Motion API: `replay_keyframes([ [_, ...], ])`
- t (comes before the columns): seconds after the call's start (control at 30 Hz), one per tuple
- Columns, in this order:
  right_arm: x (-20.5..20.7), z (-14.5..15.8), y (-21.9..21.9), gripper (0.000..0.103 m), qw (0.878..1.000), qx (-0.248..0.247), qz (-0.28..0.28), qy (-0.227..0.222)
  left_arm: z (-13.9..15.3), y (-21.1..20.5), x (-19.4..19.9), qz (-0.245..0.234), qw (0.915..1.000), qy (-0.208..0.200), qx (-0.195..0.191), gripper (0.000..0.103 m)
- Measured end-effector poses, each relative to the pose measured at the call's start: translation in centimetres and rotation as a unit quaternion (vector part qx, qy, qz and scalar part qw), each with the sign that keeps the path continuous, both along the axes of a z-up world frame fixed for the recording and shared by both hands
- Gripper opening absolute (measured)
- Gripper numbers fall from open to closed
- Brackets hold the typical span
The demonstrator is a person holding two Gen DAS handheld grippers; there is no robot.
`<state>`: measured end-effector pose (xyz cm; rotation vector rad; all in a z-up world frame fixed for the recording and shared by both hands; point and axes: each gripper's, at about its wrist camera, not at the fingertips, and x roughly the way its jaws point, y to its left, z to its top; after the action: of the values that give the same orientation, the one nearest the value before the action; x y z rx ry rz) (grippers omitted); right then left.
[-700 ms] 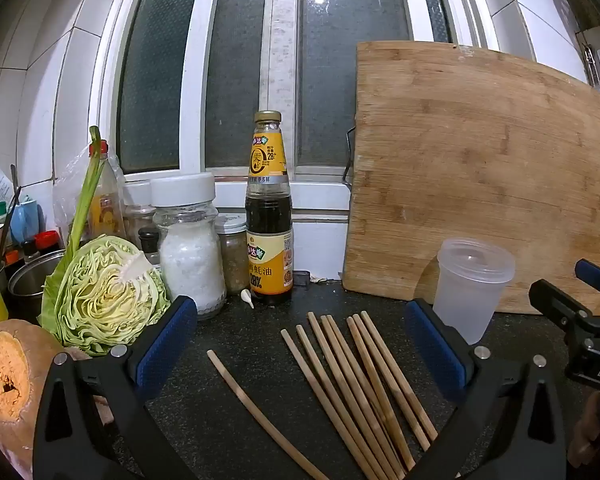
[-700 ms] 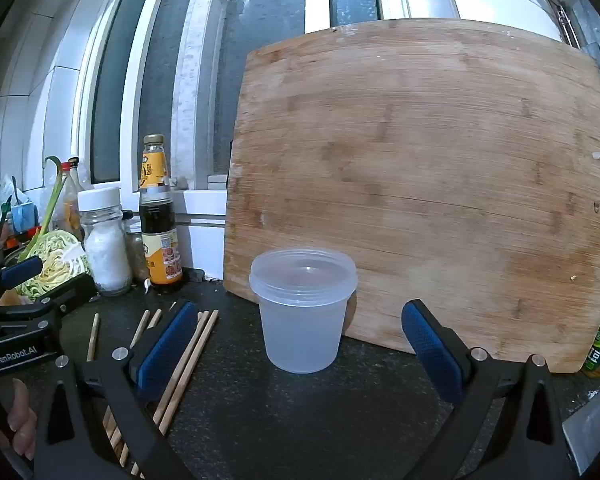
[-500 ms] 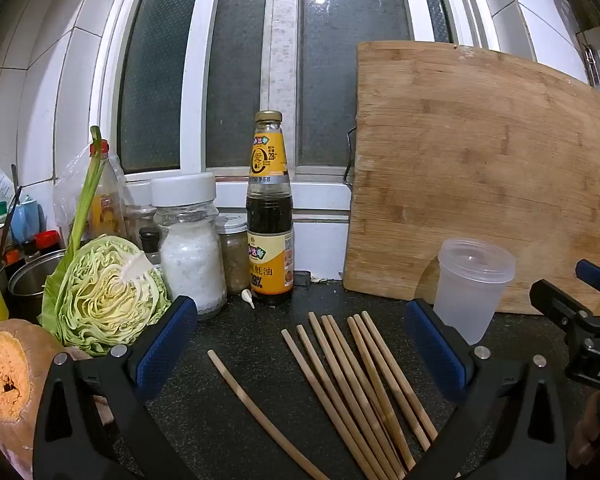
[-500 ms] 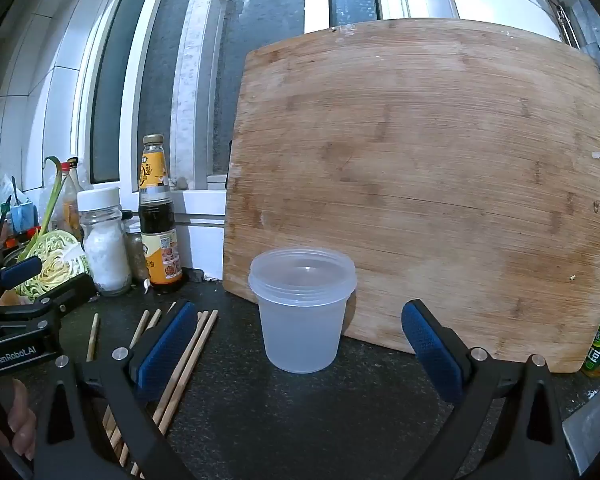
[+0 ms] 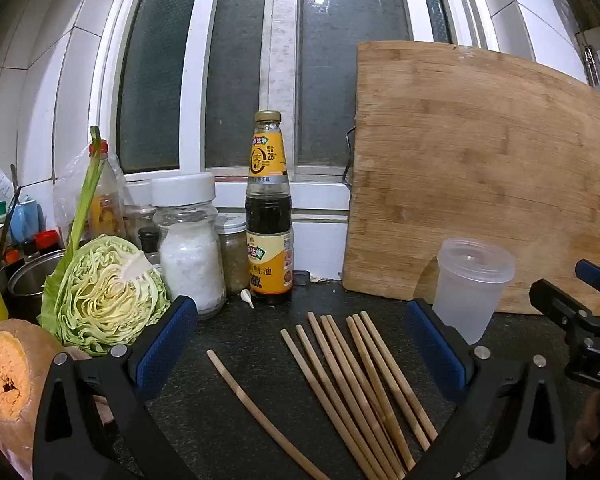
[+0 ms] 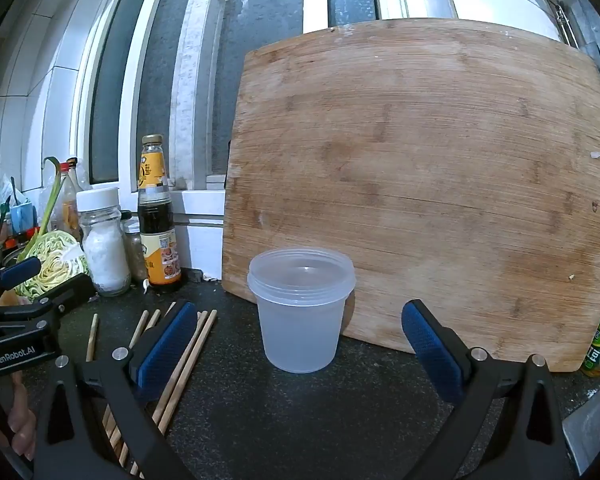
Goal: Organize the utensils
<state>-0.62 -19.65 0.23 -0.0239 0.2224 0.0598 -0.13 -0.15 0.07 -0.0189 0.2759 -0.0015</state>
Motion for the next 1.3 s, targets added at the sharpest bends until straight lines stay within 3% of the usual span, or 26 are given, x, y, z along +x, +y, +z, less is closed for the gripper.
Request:
replay_keyframes([
  [1.3, -0.25, 0.03, 0.17, 0.103, 1.000, -0.001, 0.006, 0.000, -0.17, 0.13, 0.07, 0.009, 1.0000, 0.000, 0.000, 0.103],
])
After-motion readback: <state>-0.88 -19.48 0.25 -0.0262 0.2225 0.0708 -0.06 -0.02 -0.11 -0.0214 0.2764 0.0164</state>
